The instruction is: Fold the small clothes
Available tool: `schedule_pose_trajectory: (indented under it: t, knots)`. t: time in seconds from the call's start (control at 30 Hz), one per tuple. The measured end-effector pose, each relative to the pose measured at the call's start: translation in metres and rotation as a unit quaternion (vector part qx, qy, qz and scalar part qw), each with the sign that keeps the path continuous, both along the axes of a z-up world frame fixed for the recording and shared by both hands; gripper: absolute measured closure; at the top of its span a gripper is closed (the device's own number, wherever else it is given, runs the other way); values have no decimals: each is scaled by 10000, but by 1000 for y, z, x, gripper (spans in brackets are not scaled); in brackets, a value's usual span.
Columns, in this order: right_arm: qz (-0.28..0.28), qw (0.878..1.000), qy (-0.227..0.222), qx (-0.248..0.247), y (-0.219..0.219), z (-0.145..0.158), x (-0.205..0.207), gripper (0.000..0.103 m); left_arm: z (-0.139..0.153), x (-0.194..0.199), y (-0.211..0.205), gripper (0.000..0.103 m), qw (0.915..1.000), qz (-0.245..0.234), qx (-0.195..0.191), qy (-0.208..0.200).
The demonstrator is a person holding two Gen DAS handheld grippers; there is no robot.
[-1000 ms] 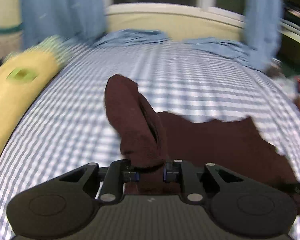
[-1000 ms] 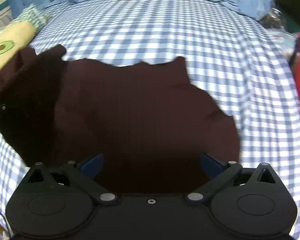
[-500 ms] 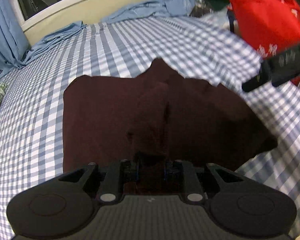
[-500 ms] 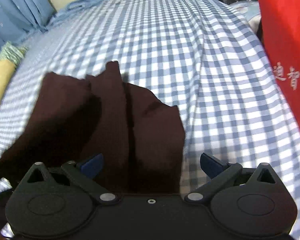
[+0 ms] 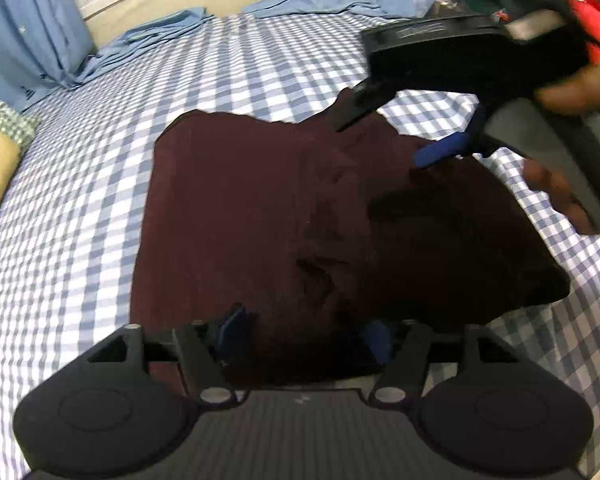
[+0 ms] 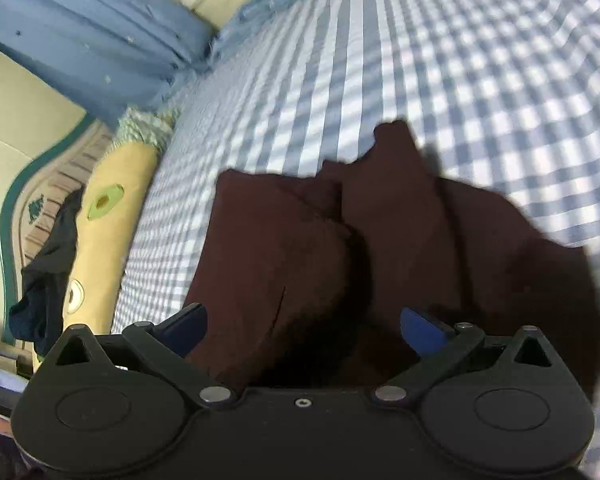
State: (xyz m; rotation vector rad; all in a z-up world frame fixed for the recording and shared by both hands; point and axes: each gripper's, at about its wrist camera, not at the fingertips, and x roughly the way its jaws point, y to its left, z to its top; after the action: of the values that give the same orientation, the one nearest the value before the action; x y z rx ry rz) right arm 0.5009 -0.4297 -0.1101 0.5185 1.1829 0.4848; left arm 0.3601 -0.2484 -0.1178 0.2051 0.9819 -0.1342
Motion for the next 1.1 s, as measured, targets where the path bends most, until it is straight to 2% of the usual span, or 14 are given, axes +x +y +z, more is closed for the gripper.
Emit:
schedule_pose_trajectory:
  t: [0.1,0.17,0.37,0.43,0.57,0.6,0.63,0.67,0.73,0.77,0.8,0.87,1.03,1.1]
  knots:
    - [-62,9991,371,-207,14,-16,16,0,1,-8,2,27,9999,73,105,-89]
    - [-124,9978,639,-134,19,-27,19,0,1,-14,3,23,9997,49,171,-144]
    - [-597,9859,1564,71,21,-53,14,1,-6,-33,-3,21,9955,-461,797,-222]
    - [-711,9848,1571,198,21,-53,9,2,-11,-35,-5,21,9927,-644,995,-224]
    - [-642,9879,1408,91,27,-50,3,18,-18,-35,-12,23,9885,-921,1169,-278]
    - [-625,9889,1346,-3,31,-48,3,19,-19,-35,-14,25,9875,-984,1196,-288]
    - [-604,9899,1284,-66,34,-47,1,24,-20,-36,-16,34,9864,-1070,1207,-303]
    - [-595,9904,1242,-88,37,-46,0,35,-21,-37,-19,47,9855,-1168,1192,-316]
    - [-626,9913,1145,-164,39,-42,-4,53,-19,-43,-22,65,9847,-1322,1077,-359]
    - [-652,9916,1093,-219,40,-41,-4,58,-18,-47,-24,72,9845,-1370,1021,-400]
    - [-663,9923,1027,-222,41,-39,-6,62,-18,-51,-26,75,9841,-1385,1016,-453]
    - [-617,9940,886,-150,44,-34,-7,79,-17,-55,-28,83,9837,-1387,1011,-528]
    - [-497,9978,253,-353,44,-9,-12,93,-3,-48,-18,88,9897,-1110,539,-726]
    - [-530,9981,-89,-302,41,7,-15,95,5,-47,-20,89,9894,-1099,422,-847]
